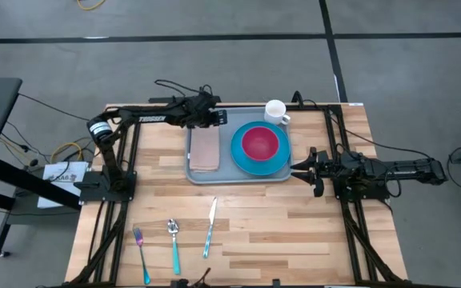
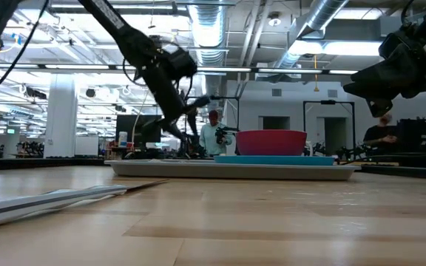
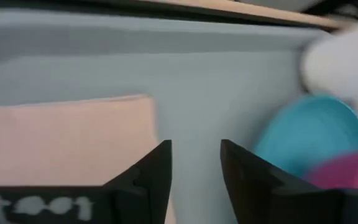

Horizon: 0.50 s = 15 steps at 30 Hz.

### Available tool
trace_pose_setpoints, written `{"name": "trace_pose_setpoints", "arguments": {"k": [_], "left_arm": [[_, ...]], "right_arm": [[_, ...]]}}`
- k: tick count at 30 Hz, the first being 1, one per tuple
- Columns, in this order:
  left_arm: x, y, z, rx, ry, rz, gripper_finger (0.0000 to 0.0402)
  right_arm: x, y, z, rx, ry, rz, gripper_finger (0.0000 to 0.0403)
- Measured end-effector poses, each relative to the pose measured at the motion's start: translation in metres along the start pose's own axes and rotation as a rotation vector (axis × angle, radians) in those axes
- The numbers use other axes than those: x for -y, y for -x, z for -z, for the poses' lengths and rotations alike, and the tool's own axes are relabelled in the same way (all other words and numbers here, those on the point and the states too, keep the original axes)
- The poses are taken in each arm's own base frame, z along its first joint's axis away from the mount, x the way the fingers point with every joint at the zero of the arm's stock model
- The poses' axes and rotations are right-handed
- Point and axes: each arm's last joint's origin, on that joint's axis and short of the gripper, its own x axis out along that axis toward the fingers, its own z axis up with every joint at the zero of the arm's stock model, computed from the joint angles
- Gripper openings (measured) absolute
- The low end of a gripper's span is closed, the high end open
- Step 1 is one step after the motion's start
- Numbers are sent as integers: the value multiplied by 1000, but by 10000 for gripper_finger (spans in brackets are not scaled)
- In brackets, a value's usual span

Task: Set up tray
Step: Put the iridescent fork on the light brown napkin

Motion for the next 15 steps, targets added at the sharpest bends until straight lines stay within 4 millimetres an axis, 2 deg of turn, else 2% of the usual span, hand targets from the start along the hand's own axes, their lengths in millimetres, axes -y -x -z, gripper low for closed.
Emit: {"name": "trace_pose_setpoints", "arguments": {"k": [5, 11, 15], "left_arm": [[25, 48, 16, -16, -166, 56, 126], [49, 133, 67, -72, -329, 94, 126], [51, 186, 106, -101, -301, 108, 126]], "right_arm": [[0, 0, 0, 0, 0, 0, 123], [0, 0, 0, 0, 0, 0, 123], [0, 0, 0, 0, 0, 0, 123]]}}
